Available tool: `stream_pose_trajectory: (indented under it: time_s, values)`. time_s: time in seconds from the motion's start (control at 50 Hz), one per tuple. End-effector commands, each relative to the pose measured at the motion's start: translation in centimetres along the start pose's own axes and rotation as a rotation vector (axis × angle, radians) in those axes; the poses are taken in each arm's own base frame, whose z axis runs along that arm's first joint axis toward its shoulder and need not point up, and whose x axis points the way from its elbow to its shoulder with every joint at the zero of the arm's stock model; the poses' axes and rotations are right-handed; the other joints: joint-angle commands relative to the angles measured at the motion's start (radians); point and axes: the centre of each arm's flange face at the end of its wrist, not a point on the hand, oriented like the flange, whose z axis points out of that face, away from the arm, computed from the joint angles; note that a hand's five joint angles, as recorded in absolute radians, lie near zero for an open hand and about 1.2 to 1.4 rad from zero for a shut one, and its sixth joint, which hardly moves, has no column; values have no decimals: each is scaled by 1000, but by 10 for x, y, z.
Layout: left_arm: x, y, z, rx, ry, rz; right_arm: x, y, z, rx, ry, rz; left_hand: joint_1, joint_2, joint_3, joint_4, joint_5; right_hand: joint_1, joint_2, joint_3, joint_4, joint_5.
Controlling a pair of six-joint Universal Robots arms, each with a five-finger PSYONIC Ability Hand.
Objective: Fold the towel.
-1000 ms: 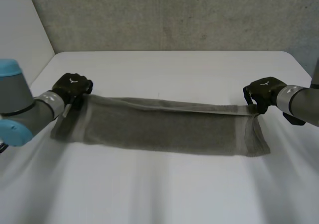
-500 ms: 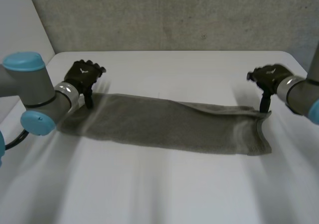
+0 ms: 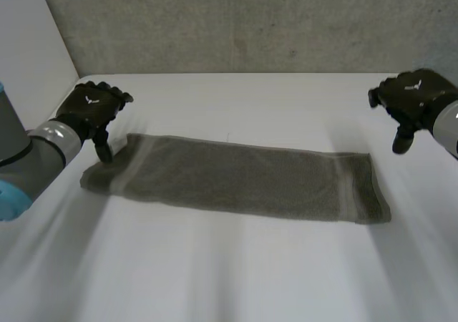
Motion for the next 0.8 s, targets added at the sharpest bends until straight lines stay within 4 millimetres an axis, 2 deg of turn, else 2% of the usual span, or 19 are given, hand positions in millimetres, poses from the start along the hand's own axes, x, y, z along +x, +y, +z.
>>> stream_pose_trajectory:
  time_s: [0.02, 0.06, 0.12, 0.16, 0.34, 0.44, 0.62, 0.72, 0.76, 0.8]
  values:
    - [11, -1, -27, 27, 29, -18, -26, 30, -10, -104, -95, 22, -50, -40, -27, -43, -188, 37, 31, 25, 23, 17]
    - [16, 0, -36, 34, 32, -60, -41, 47, -14, -146, -137, 28, -50, -40, -27, -43, -188, 37, 31, 25, 23, 17]
    - [18, 0, -39, 41, 32, -87, -49, 55, -16, -154, -162, 34, -44, -34, -22, -37, -182, 37, 31, 25, 23, 17]
    - [22, 3, -43, 50, 33, -140, -60, 67, -16, -142, -182, 38, -38, -28, -16, -31, -176, 34, 28, 22, 20, 14]
    - [25, 7, -41, 87, 22, -218, -65, 93, -5, -100, -120, 44, -38, -28, -16, -31, -176, 48, 43, 37, 34, 28]
    - [28, 10, -40, 81, 28, -224, -75, 110, 2, -138, -139, 48, -38, -28, -16, -31, -176, 81, 75, 69, 67, 61]
    - [29, 12, -41, 79, 34, -225, -80, 120, 8, -160, -152, 52, -38, -28, -16, -31, -176, 131, 125, 119, 117, 110]
    - [29, 13, -41, 77, 35, -226, -80, 124, 12, -154, -140, 46, -38, -28, -16, -31, -176, 269, 263, 257, 255, 248]
    - [29, 13, -41, 77, 33, -226, -81, 126, 14, -160, -131, 43, -41, -31, -19, -34, -179, 558, 552, 546, 544, 538]
    - [29, 13, -41, 77, 33, -226, -80, 126, 15, -165, -122, 40, -41, -31, -19, -34, -179, 649, 644, 638, 635, 629]
